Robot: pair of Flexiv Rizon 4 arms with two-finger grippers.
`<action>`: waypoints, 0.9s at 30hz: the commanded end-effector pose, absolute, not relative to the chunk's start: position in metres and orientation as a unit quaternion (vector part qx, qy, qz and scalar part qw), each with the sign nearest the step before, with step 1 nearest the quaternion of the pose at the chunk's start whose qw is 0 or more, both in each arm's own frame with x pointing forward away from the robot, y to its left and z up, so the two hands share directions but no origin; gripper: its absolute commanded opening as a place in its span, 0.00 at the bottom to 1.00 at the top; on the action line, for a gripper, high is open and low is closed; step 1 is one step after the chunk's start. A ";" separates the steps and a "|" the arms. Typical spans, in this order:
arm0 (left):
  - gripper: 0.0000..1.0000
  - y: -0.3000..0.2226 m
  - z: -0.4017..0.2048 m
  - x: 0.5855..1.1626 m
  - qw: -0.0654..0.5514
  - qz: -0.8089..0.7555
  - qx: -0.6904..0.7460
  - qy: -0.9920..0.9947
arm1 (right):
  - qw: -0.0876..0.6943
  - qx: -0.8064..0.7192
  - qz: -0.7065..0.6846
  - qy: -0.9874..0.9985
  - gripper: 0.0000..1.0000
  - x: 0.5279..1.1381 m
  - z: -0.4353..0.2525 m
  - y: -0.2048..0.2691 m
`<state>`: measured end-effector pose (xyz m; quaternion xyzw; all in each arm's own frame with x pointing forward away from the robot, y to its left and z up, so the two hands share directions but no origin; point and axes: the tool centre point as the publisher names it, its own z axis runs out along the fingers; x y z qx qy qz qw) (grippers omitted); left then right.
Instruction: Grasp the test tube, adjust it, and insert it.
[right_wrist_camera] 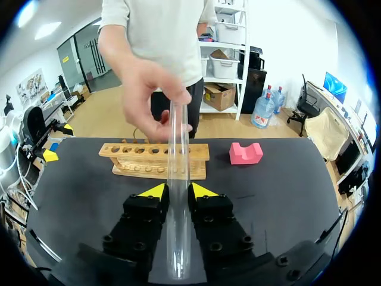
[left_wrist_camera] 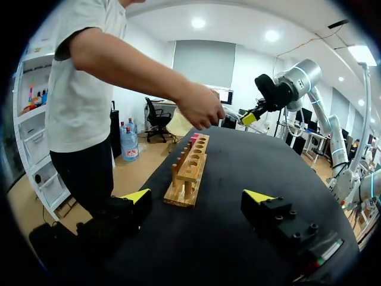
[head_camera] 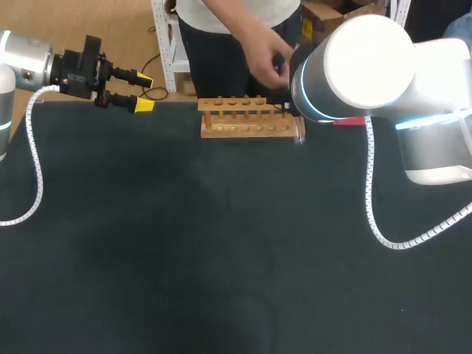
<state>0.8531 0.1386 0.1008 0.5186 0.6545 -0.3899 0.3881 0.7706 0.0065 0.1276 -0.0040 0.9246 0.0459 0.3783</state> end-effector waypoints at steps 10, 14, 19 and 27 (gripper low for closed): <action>1.00 0.138 0.101 0.850 0.391 -0.387 0.518 0.655 | 0.381 -0.004 0.047 0.923 0.00 0.769 0.127 0.005; 1.00 0.138 0.101 0.850 0.391 -0.387 0.518 0.655 | 0.381 -0.014 0.041 0.923 0.00 0.774 0.122 0.012; 1.00 0.138 0.101 0.850 0.391 -0.387 0.518 0.655 | 0.380 -0.020 0.048 0.923 0.00 0.781 0.116 0.022; 1.00 0.138 0.101 0.850 0.391 -0.387 0.518 0.655 | 0.381 -0.025 0.051 0.923 0.00 0.793 0.100 0.032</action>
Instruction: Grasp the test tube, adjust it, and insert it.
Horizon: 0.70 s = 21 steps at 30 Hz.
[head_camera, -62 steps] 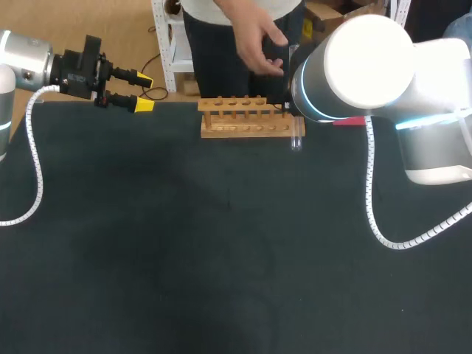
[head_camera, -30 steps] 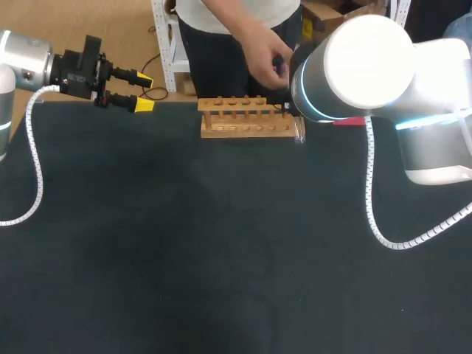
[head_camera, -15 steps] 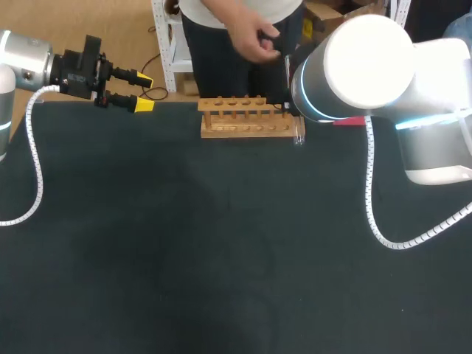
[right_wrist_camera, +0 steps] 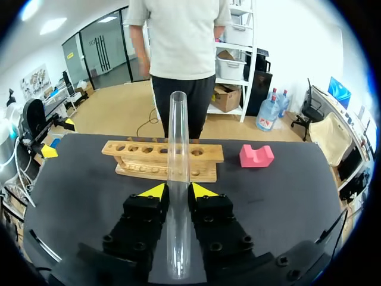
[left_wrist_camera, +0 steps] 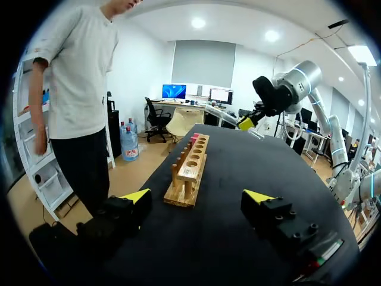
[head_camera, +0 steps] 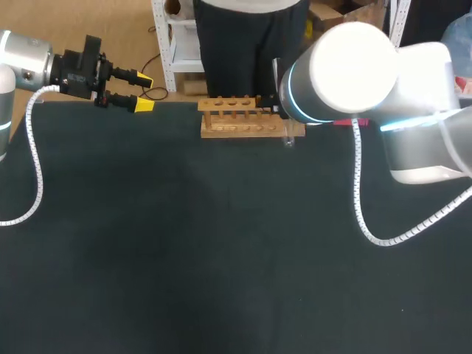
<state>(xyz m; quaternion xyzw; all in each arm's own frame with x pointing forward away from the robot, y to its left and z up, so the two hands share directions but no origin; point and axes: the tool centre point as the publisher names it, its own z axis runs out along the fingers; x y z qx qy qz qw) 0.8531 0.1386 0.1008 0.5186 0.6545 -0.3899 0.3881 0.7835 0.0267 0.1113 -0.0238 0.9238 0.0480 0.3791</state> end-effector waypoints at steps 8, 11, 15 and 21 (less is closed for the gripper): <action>1.00 0.138 0.101 0.850 0.391 -0.387 0.518 0.655 | 0.374 -0.030 0.053 0.926 0.00 0.802 0.084 0.041; 1.00 0.138 0.101 0.850 0.391 -0.387 0.518 0.655 | 0.370 -0.031 0.051 0.927 0.00 0.806 0.078 0.042; 1.00 0.138 0.101 0.850 0.391 -0.387 0.518 0.655 | 0.365 -0.029 0.047 0.929 0.00 0.811 0.072 0.042; 1.00 0.138 0.101 0.850 0.391 -0.387 0.518 0.655 | 0.360 -0.028 0.040 0.932 0.00 0.819 0.062 0.041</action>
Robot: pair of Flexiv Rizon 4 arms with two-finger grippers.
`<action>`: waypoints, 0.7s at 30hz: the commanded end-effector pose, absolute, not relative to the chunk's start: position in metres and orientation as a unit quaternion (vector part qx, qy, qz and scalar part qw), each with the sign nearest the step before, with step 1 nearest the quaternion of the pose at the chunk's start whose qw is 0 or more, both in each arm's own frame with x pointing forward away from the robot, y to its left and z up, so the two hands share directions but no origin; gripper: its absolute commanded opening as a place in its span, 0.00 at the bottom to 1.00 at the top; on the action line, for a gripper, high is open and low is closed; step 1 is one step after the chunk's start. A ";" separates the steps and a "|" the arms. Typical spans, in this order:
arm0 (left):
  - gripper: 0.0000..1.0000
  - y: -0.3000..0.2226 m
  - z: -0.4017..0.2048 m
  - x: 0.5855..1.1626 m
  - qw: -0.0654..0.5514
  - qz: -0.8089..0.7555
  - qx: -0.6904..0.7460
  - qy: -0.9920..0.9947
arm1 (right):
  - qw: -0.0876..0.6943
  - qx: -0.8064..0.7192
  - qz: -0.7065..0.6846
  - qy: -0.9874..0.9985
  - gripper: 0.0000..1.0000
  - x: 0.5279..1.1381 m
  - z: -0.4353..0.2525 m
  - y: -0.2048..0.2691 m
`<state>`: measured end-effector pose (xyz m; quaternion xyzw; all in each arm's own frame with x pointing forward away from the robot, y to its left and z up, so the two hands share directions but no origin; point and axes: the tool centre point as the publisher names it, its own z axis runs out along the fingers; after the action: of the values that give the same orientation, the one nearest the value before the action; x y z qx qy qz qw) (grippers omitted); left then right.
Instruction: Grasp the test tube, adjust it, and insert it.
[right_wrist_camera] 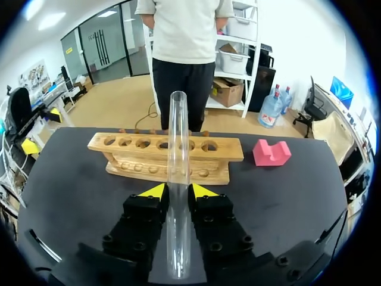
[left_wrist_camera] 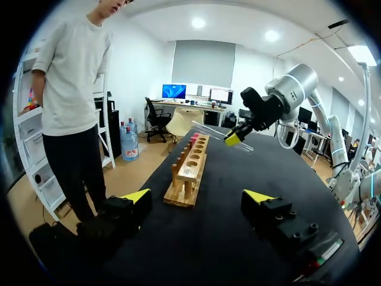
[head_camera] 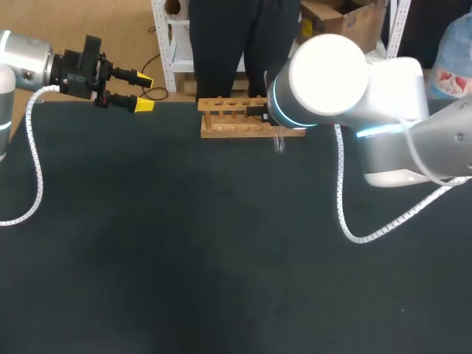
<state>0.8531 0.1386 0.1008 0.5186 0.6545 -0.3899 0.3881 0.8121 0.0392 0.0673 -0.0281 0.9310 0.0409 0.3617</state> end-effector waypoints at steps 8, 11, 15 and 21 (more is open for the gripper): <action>1.00 0.138 0.101 0.850 0.391 -0.387 0.518 0.655 | 0.352 -0.026 0.038 0.935 0.00 0.825 0.055 0.042; 1.00 0.138 0.101 0.850 0.391 -0.387 0.518 0.655 | 0.349 -0.026 0.038 0.936 0.00 0.827 0.052 0.042; 1.00 0.138 0.101 0.850 0.391 -0.387 0.518 0.655 | 0.345 -0.027 0.037 0.937 0.00 0.829 0.049 0.041; 1.00 0.138 0.101 0.850 0.391 -0.387 0.518 0.655 | 0.338 -0.028 0.034 0.940 0.00 0.831 0.045 0.041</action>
<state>0.8531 0.1386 0.1008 0.5186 0.6545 -0.3899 0.3881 0.8292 0.0408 0.0467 -0.0270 0.9392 0.0345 0.3407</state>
